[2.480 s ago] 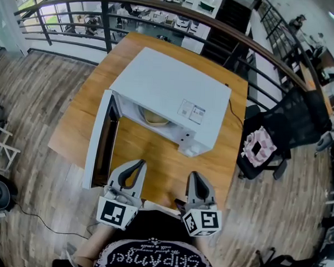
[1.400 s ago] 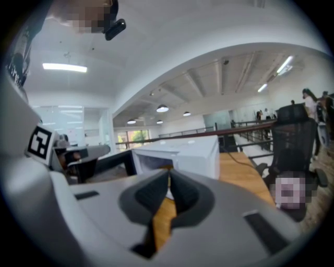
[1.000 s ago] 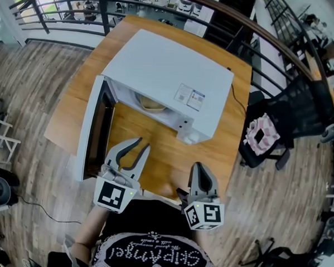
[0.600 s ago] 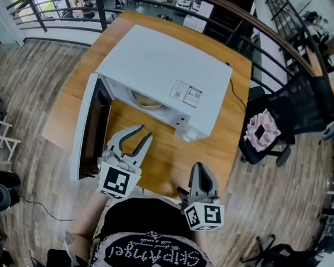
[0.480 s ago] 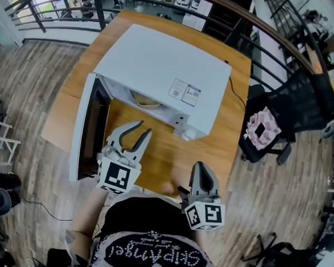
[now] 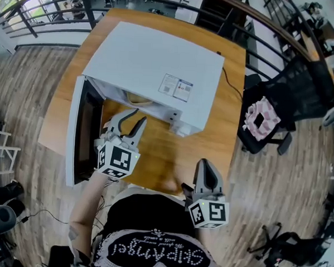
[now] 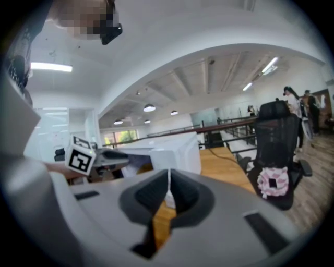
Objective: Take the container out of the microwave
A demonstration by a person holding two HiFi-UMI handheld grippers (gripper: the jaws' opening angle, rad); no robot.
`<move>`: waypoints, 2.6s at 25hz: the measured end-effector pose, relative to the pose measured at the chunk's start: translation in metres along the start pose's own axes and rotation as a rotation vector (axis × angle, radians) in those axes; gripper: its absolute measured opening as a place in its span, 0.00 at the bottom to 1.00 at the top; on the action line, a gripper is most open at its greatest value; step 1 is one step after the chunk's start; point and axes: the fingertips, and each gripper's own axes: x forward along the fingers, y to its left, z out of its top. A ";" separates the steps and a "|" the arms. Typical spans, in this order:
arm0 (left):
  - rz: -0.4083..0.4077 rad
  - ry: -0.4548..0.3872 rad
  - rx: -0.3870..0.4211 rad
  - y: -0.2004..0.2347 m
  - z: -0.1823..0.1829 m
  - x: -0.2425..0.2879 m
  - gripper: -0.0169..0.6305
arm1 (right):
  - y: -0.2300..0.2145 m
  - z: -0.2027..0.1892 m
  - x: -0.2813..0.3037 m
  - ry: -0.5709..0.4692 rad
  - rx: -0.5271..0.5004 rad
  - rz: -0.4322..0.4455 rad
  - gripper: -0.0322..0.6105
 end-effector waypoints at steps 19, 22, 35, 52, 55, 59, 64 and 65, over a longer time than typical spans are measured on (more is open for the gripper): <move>-0.102 0.197 0.122 -0.003 -0.068 0.075 0.29 | -0.026 0.000 -0.005 0.007 0.009 -0.083 0.10; -0.119 0.221 0.132 -0.004 -0.076 0.083 0.29 | -0.029 0.000 -0.005 0.011 0.010 -0.093 0.11; -0.193 0.345 0.201 -0.008 -0.117 0.110 0.29 | -0.031 0.000 0.000 0.016 0.013 -0.100 0.10; -0.245 0.421 0.321 -0.014 -0.133 0.119 0.23 | -0.032 0.000 0.003 0.021 0.008 -0.100 0.10; -0.243 0.425 0.330 -0.013 -0.132 0.120 0.19 | -0.032 0.000 0.004 0.019 0.007 -0.099 0.10; -0.248 0.428 0.338 -0.012 -0.131 0.121 0.16 | -0.031 0.001 0.004 0.016 0.005 -0.098 0.10; -0.252 0.433 0.355 -0.012 -0.131 0.122 0.13 | -0.031 0.001 0.004 0.016 0.002 -0.099 0.10; -0.251 0.433 0.359 -0.012 -0.131 0.122 0.12 | -0.031 0.001 0.004 0.017 0.002 -0.099 0.10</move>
